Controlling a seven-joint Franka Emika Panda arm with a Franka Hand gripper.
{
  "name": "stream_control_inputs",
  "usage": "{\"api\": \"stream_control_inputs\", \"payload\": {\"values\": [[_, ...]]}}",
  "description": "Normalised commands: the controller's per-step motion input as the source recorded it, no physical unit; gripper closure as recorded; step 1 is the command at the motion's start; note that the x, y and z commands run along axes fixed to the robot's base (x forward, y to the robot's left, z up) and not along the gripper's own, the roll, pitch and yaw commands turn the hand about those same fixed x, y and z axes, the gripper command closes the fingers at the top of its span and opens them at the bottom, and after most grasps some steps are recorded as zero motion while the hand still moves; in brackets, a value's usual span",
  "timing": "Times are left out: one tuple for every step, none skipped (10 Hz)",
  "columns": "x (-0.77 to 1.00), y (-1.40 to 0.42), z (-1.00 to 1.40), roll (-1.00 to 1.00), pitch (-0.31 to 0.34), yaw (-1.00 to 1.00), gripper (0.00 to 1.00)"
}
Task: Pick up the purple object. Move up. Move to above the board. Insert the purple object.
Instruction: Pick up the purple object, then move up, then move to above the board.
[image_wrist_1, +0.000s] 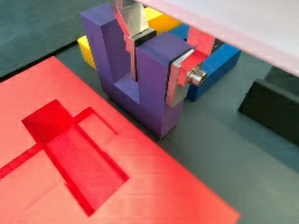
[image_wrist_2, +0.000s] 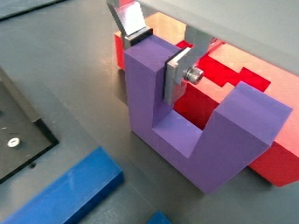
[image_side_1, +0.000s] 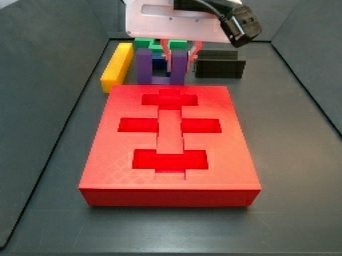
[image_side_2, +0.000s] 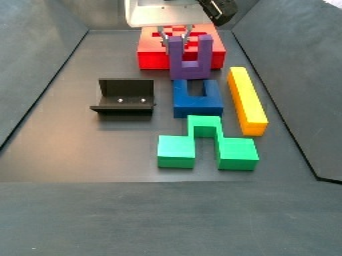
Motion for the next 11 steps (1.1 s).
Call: {"api": "stream_control_inputs", "payload": {"values": [[0.00, 0.00, 0.00, 0.00, 0.000, 0.00, 1.00], [0.00, 0.00, 0.00, 0.00, 0.000, 0.00, 1.00], [0.00, 0.00, 0.00, 0.00, 0.000, 0.00, 1.00], [0.00, 0.00, 0.00, 0.00, 0.000, 0.00, 1.00], [0.00, 0.00, 0.00, 0.00, 0.000, 0.00, 1.00], [0.00, 0.00, 0.83, 0.00, 0.000, 0.00, 1.00], [0.02, -0.02, 0.81, -0.01, 0.006, 0.01, 1.00], [-0.01, -0.02, 0.68, -0.02, 0.036, 0.02, 1.00], [0.01, 0.00, 0.29, -0.06, 0.022, 0.01, 1.00], [0.00, 0.00, 1.40, 0.00, 0.000, 0.00, 1.00], [-0.02, 0.00, 1.40, 0.01, 0.027, -0.01, 1.00]]}}
